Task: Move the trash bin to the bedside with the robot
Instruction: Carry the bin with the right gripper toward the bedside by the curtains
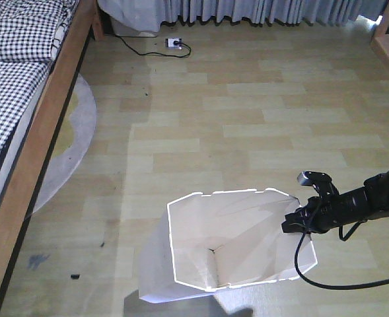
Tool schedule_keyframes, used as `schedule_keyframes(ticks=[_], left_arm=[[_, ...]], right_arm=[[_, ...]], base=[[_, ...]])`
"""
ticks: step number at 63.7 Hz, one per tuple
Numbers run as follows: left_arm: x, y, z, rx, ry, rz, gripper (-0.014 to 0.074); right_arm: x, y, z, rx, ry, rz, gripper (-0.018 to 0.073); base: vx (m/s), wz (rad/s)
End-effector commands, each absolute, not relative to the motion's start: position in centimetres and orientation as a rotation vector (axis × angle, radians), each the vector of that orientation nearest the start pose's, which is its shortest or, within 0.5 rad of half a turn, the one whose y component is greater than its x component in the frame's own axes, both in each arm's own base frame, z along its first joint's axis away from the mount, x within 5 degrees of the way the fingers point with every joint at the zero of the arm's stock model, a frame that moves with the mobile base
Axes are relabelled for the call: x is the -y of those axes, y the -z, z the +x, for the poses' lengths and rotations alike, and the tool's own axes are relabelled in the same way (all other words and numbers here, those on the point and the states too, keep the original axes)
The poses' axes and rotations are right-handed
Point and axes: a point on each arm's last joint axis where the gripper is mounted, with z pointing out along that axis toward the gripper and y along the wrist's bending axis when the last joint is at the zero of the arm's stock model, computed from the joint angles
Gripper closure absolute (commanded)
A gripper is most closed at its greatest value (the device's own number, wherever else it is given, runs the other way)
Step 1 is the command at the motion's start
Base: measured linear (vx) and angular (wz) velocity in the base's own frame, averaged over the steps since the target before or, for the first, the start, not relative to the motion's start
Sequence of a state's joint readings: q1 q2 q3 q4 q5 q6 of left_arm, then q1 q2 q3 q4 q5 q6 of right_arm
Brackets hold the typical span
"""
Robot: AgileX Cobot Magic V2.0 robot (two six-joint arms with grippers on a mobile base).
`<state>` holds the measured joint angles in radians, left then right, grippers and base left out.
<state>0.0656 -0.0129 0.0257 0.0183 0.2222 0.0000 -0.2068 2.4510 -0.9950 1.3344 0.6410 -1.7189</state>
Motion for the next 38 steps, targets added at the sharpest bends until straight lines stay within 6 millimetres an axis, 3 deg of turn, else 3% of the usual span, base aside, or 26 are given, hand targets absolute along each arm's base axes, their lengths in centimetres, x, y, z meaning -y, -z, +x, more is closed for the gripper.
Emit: schedule_keyframes(ticks=[1, 38], left_arm=[[-0.39, -18.59, 5.58, -1.651, -0.063, -0.045, 0.0603], [-0.39, -18.59, 5.58, -1.651, -0.063, -0.045, 0.0603]], right_arm=[[0.0, 0.23, 33.18, -2.571, -1.127, -0.318, 0.0566], [0.0, 0.23, 33.18, -2.571, -1.127, -0.318, 0.0566]], base=[[0.42, -0.01], [0.43, 0.04]])
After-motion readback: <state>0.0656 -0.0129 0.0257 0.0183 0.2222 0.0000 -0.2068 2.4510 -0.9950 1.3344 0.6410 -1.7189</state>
